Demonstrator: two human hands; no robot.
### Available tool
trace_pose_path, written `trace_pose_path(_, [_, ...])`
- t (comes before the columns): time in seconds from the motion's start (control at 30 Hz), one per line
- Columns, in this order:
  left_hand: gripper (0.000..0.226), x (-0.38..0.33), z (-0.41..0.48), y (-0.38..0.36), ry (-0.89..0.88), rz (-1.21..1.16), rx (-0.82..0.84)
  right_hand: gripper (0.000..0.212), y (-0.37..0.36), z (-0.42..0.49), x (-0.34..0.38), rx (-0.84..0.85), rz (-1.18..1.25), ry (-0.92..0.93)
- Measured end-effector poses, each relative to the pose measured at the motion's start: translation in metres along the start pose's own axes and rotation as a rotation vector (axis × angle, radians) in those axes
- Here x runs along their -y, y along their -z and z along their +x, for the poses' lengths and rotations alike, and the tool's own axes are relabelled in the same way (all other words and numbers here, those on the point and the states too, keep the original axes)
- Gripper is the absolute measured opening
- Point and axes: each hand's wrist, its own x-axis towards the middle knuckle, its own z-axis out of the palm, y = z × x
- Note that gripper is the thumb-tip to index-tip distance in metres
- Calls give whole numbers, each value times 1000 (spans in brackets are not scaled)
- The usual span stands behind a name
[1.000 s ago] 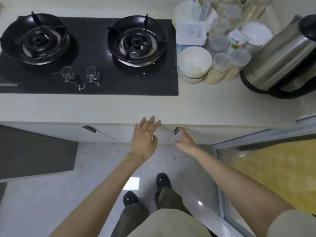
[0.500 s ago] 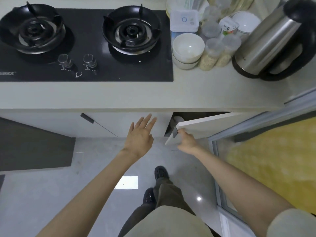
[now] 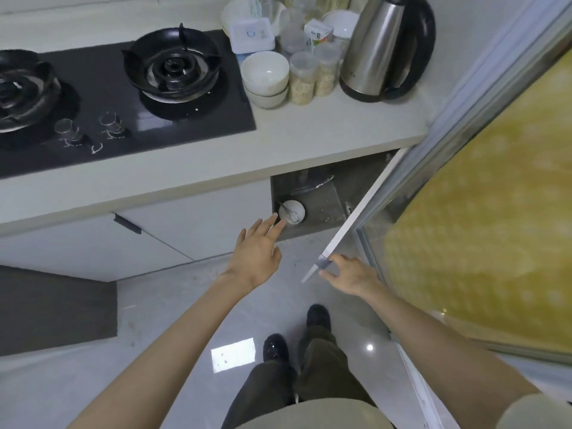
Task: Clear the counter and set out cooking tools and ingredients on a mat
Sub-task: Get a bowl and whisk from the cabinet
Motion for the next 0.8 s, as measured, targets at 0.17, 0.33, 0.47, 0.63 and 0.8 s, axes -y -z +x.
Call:
trace_pose_path(0.17, [60, -37, 0, -17, -30, 52, 59, 65, -11, -38, -39, -76, 42, -88])
trace_pose_path(0.33, [59, -89, 10, -46, -37, 69, 94, 67, -15, -58, -100, -167, 103, -118])
trace_pose_path(0.47, [58, -140, 16, -76, -34, 57, 108, 68, -13, -73, -156, -183, 103, -182])
trace_pose_path(0.63, [59, -193, 23, -108, -38, 53, 161, 53, -8, -75, -209, -273, 257, -239])
trace_pose_path(0.8, [59, -226, 28, -125, -18, 60, 154, 47, 3, -75, -252, -358, 327, -277])
